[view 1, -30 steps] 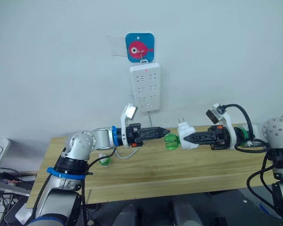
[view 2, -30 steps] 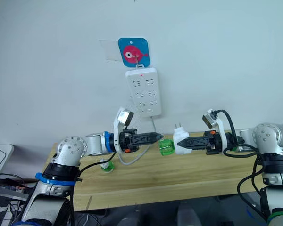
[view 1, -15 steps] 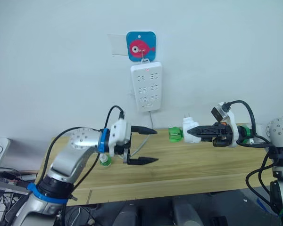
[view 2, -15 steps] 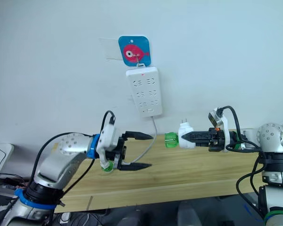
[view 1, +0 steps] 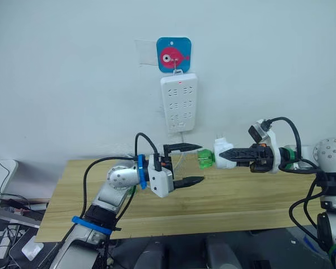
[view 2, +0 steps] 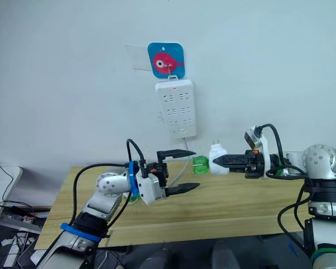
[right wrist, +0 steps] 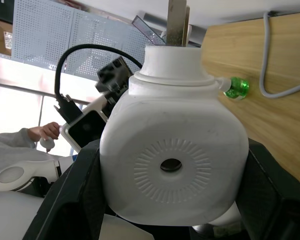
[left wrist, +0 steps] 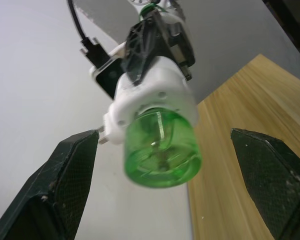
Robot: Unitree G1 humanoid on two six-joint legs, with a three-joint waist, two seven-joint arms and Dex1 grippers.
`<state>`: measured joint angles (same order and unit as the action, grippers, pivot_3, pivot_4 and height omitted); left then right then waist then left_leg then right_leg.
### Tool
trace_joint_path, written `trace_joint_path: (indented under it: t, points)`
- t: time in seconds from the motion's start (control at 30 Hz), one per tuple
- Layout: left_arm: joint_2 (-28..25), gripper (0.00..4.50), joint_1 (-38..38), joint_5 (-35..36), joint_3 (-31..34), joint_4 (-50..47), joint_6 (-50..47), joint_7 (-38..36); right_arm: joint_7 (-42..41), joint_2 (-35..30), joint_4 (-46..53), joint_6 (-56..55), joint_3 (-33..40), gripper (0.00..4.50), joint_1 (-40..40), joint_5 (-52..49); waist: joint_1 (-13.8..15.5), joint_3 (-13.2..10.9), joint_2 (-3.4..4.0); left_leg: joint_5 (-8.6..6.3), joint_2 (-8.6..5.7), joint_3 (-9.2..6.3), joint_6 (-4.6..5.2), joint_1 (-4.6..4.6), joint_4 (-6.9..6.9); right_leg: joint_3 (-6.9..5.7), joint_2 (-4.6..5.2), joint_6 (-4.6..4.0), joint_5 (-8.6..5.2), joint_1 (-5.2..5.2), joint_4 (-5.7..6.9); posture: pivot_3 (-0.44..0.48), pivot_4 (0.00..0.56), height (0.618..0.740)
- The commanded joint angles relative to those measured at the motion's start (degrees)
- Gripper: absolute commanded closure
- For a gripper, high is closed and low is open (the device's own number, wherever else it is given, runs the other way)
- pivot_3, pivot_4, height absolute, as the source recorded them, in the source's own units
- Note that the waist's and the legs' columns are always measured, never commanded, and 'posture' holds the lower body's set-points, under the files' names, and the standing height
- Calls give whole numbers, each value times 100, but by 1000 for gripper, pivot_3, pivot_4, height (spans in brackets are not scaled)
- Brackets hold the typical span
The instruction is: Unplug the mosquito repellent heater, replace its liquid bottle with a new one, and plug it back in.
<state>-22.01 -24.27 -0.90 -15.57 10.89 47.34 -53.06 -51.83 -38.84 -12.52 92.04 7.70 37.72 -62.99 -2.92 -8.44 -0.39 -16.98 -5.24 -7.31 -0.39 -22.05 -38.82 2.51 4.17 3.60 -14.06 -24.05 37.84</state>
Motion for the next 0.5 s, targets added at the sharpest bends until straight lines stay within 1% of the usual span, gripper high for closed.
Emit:
trace_joint_path:
  t: [0.03, 0.27, 0.37, 0.5]
  points:
    - [61, 51, -262, -188, 5, 238, 350, 321, -4, -33, 147, 46, 35, 1506, 157, -281, 1, 0, 0, 0, 0, -1, 0, 0, -1, -2, 0, 0, 0, 0, 2, -111, 148, 740]
    - [25, 51, -413, -269, -126, 480, 538, 535, 36, -103, 244, 46, -9, 1506, 80, -455, -33, 0, 0, 1, 0, -1, 1, 1, -3, -1, -3, 1, 0, -1, 8, -118, 149, 740]
    - [31, 635, -449, -318, -180, 524, 618, 609, 63, -84, 266, 46, -9, 1506, 68, -475, -34, 0, 0, 1, 0, -2, 1, 1, -3, -1, -3, 1, 0, -1, 8, -118, 149, 740]
    - [25, 1890, -500, -378, -231, 552, 607, 721, 105, -57, 308, 46, -15, 1506, 47, -517, -33, 0, 0, 1, 0, -4, 1, 1, -3, -2, -2, 1, 0, 0, 10, -120, 149, 740]
